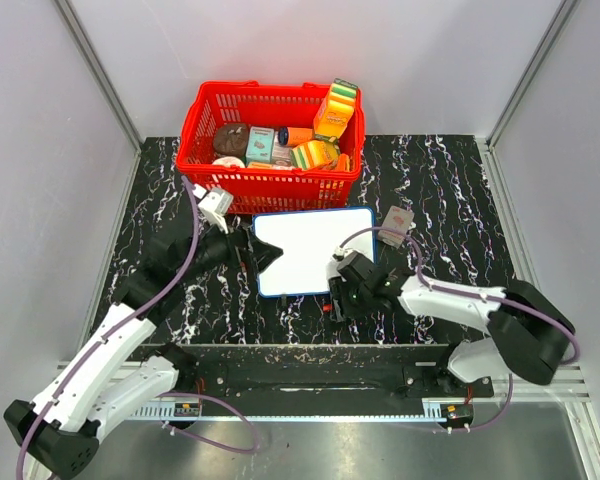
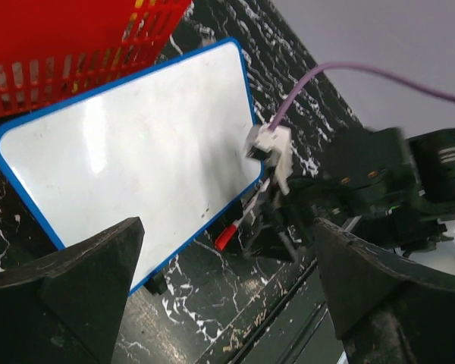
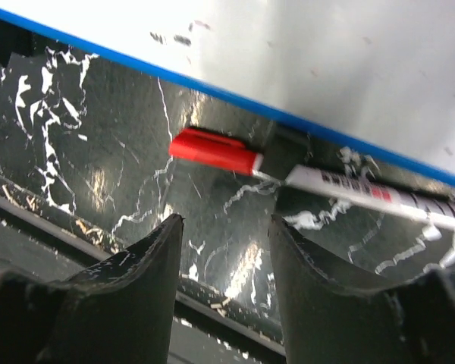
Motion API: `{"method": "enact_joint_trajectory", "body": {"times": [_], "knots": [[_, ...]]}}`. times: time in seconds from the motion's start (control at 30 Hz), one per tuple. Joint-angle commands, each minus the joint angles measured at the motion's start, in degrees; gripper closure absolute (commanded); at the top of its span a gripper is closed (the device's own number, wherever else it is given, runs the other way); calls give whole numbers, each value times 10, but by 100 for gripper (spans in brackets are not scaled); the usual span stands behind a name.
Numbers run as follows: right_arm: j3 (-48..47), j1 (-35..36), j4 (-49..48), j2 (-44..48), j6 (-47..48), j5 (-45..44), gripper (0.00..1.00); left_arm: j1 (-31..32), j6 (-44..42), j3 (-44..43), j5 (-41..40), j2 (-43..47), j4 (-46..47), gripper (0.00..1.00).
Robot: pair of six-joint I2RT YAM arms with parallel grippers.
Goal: Write a sentence on the whiteboard
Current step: Pick up the whiteboard marker without the cap from the center of the board.
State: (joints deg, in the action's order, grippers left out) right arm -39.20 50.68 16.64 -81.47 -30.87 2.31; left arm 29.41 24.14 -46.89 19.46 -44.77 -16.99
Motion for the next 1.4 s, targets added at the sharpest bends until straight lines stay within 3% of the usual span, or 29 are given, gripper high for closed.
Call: {"method": "enact_joint_trajectory", "body": {"times": [0.0, 0.17, 0.3, 0.43, 0.67, 1.07, 1.37], "knots": [[10, 5, 42, 99, -33, -42, 44, 11, -17, 36, 26, 5, 11, 1], [22, 4, 64, 219, -48, -91, 39, 63, -32, 79, 11, -16, 13, 1], [35, -31, 76, 270, -59, -103, 38, 164, -50, 95, -41, -49, 34, 1], [53, -119, 68, 272, -46, -8, 37, 247, -79, 88, -102, -127, 63, 1], [49, -198, 64, 293, -28, 74, 37, 360, -114, 58, -172, -282, 124, 1], [40, -262, 86, 337, -11, 136, 37, 386, -137, 12, -255, -440, 207, 1], [37, -270, 92, 337, 3, 139, 37, 387, -142, -14, -274, -514, 222, 9]]}}
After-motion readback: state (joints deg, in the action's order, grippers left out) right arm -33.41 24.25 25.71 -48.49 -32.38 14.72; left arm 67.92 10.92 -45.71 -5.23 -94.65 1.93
